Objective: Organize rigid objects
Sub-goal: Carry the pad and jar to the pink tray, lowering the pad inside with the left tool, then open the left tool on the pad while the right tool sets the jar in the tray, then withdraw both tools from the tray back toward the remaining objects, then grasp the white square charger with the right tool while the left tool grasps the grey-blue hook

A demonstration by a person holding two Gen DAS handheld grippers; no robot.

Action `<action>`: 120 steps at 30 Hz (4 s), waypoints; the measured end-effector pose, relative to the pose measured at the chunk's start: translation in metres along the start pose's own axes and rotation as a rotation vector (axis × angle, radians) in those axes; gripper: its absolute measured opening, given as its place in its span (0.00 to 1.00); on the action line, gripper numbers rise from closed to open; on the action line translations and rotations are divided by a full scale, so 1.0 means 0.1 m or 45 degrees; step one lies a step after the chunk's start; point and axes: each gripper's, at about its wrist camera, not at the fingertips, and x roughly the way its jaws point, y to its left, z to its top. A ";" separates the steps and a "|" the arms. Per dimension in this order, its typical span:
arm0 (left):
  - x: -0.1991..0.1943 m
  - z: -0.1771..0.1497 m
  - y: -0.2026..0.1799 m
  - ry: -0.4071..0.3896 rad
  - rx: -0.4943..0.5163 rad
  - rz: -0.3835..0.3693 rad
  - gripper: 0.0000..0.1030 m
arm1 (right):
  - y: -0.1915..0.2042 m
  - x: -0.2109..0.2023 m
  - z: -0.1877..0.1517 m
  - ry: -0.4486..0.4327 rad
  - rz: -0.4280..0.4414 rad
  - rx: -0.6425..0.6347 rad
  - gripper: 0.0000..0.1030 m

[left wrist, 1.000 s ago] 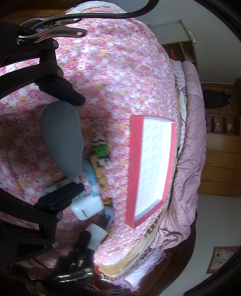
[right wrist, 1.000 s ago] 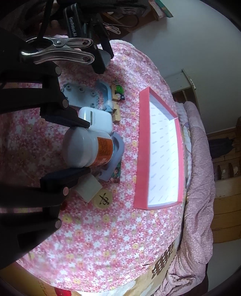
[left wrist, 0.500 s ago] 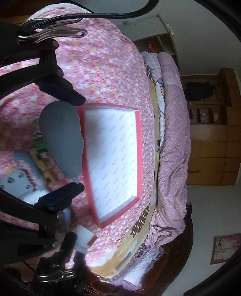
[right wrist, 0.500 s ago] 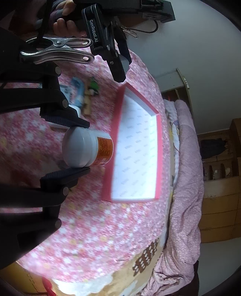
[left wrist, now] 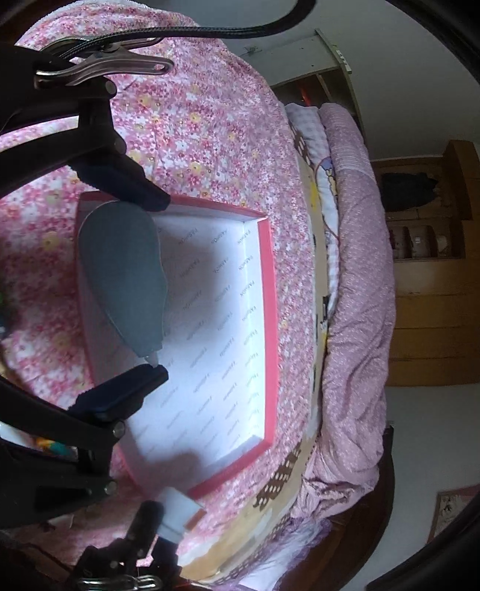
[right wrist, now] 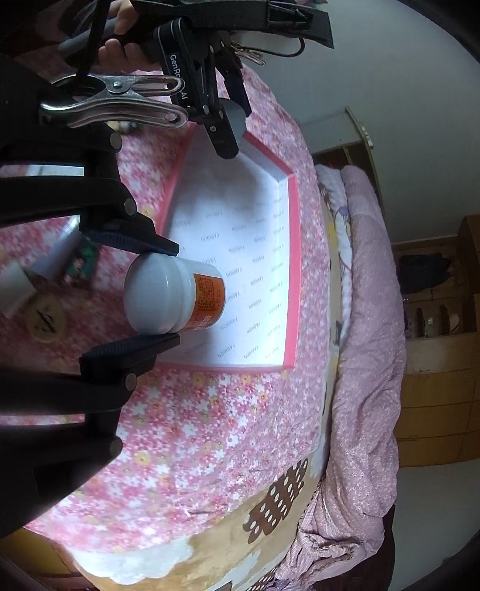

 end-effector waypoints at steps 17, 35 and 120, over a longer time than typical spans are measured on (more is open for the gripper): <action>0.24 -0.24 -0.05 0.135 0.043 -0.016 0.85 | 0.02 0.25 -0.08 0.110 -0.044 -0.049 0.41; 0.17 -0.23 -0.18 0.092 0.098 0.023 0.86 | -0.04 0.35 0.11 0.151 -0.073 -0.048 0.41; -0.65 -1.14 -0.10 0.203 -0.021 0.047 0.86 | 0.05 -0.31 -0.97 0.137 0.060 -0.023 0.38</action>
